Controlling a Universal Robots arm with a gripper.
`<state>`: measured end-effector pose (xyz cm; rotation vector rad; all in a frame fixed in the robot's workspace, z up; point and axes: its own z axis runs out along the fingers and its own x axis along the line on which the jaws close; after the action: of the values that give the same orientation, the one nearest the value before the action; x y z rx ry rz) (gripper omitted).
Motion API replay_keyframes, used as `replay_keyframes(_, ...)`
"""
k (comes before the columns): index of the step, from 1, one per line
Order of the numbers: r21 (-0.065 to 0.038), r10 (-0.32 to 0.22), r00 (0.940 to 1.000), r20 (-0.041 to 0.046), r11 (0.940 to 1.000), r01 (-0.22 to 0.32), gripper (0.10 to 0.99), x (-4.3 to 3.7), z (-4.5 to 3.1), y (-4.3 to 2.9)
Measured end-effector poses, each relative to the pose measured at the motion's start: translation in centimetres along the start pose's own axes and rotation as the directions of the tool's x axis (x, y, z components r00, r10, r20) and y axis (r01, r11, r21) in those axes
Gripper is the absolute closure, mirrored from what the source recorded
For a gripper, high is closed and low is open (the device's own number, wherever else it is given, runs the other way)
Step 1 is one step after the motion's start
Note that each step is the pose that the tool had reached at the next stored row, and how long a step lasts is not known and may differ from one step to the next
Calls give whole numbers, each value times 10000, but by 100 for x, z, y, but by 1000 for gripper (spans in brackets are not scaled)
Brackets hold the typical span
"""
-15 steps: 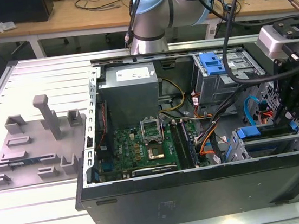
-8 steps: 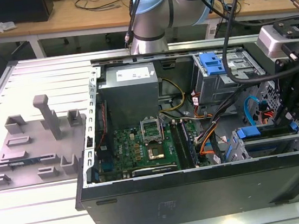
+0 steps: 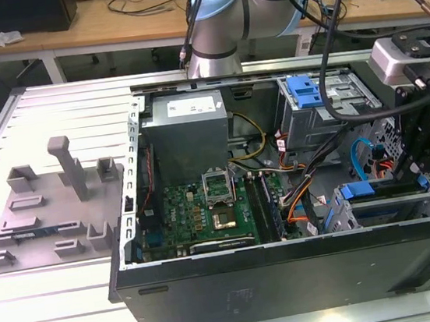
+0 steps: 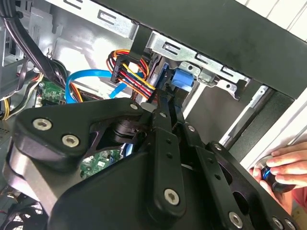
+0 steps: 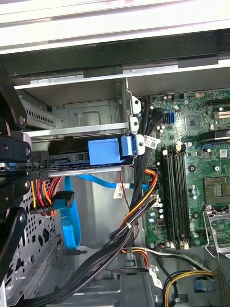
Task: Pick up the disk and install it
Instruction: 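Insert the first disk wire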
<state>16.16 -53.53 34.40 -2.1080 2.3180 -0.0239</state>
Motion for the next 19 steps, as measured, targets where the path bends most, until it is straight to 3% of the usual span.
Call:
replay_keyframes(11, -1, 2, 10000, 5, 10000, -2, 918, 0, 11, 0)
replay_keyframes(15, -1, 1, 10000, 2, 10000, -1, 918, 0, -69, -1)
replay_keyframes(19, 0, 2, 10000, 4, 10000, -2, 918, 0, -75, -1)
